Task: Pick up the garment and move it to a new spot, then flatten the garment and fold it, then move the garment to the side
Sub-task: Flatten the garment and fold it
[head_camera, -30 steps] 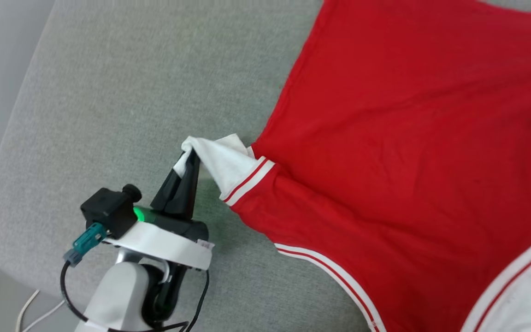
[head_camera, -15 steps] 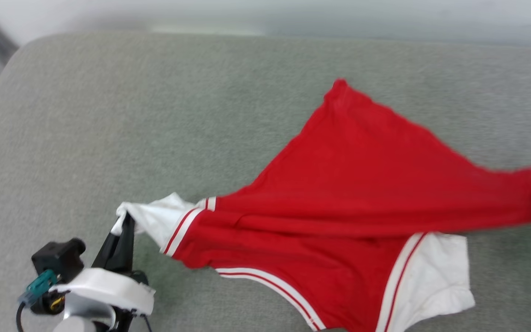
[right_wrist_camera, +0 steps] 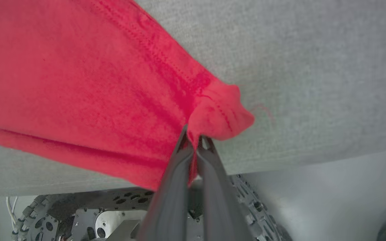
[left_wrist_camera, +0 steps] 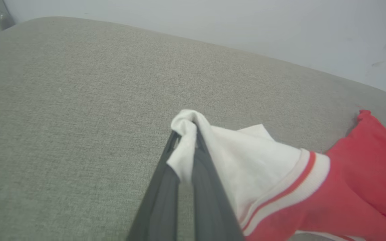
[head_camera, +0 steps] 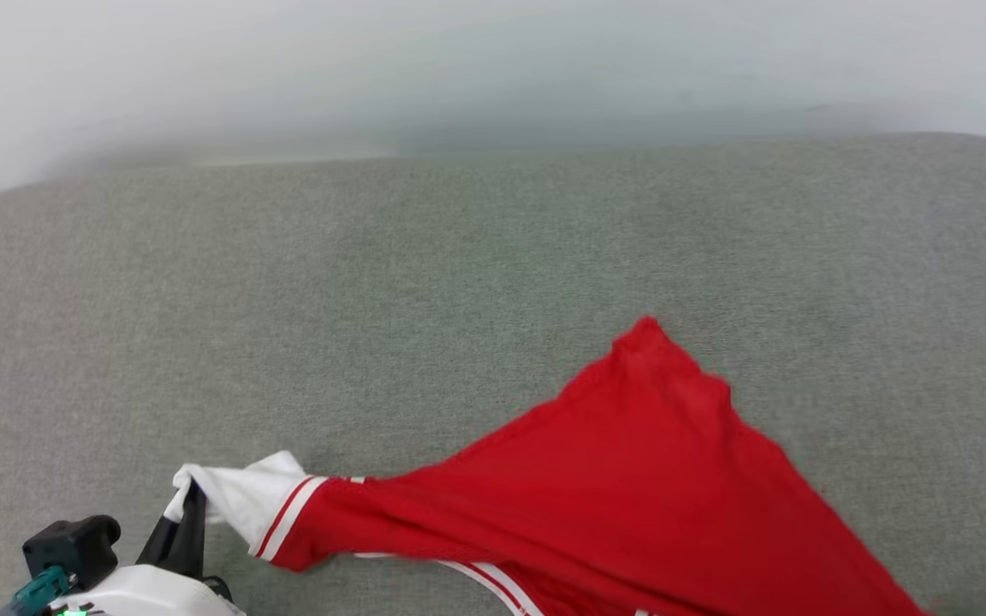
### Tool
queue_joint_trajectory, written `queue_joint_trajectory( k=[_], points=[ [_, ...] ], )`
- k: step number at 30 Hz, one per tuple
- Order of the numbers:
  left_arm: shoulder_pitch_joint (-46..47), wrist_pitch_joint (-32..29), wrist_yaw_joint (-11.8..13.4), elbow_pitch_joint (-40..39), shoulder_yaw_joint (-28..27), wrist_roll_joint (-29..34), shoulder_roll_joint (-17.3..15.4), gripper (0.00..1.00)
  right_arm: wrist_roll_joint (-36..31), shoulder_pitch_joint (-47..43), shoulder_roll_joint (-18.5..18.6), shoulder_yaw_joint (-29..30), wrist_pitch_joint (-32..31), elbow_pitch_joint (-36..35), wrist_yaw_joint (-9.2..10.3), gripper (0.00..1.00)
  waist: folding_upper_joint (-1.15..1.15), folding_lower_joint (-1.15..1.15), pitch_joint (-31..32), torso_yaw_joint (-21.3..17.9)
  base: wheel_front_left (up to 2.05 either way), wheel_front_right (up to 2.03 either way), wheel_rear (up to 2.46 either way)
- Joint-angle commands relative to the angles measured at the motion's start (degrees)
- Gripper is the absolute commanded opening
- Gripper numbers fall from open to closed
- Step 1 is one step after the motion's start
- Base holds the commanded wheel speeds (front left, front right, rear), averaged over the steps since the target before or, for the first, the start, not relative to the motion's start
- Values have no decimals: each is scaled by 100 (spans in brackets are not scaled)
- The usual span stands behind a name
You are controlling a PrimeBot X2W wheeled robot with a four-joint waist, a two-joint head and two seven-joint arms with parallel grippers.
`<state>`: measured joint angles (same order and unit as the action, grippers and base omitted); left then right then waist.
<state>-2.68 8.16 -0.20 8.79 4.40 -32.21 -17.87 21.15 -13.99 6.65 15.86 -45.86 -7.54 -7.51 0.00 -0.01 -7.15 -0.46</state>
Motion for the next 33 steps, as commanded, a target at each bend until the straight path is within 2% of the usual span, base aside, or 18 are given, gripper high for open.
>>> queue_joint_trajectory(
  k=[1, 2, 3, 4, 5, 9, 15, 18, 21, 24, 27, 33],
  points=[
    [-78, -27, 30, -6, -34, -26, -39, 0, -19, -133, -78, 15, 57, 3, 3, 0, 0, 1, 68, -72, 0, 0, 0],
    [-102, -57, 55, -54, -14, -19, -46, 0, -21, -257, -193, 9, 217, 49, 3, 0, 0, 1, 93, -92, 0, 0, 0],
    [-112, -76, 70, -72, 4, -16, -39, 0, -13, -303, -239, 10, 305, 96, 3, 39, 0, 1, 103, -99, 0, 0, 0],
    [-112, -76, 70, -72, 4, -16, -39, 0, -13, -303, -239, 10, 305, 96, 3, 39, 0, 1, 103, -99, 0, 0, 0],
    [-121, -88, 68, -84, 20, -14, -33, 0, 46, -333, -285, -24, 409, 142, 2, 100, 0, 1, 112, -107, 0, 0, 0],
    [-97, -117, 32, -130, 107, -3, -11, 0, 129, -193, -353, -51, 1181, 231, 2, 100, 0, 1, 131, -107, 0, 0, 0],
    [19, -96, 10, -188, 184, 1, 9, 0, -26, 329, -375, -73, 2950, 240, 2, 100, 0, 1, 77, -70, 0, 0, 0],
    [114, -90, 4, -219, 231, 28, 27, 0, -84, 666, -236, -216, 3685, 359, 2, 100, 0, 1, -1, -23, 0, 0, 0],
    [247, -74, -9, -275, 296, 51, 53, 0, -56, 1088, -76, -409, 4057, 608, 2, 100, 0, 1, -119, 55, 0, 0, 0],
    [426, -45, -34, -346, 376, 83, 91, 0, 67, 1576, 218, -631, 4015, 889, 2, 100, 0, 1, -292, 176, 0, 0, 0],
    [634, -18, -76, -409, 462, 126, 131, 0, 278, 2073, 546, -849, 3580, 1101, 2, 100, 0, 1, -518, 313, 0, 0, 0],
    [1029, 152, -206, -389, 594, 184, 205, 0, 743, 3104, 1417, -1558, 1699, 1204, 2, 100, 0, 1, -956, 563, 0, 0, 0]
  ],
)
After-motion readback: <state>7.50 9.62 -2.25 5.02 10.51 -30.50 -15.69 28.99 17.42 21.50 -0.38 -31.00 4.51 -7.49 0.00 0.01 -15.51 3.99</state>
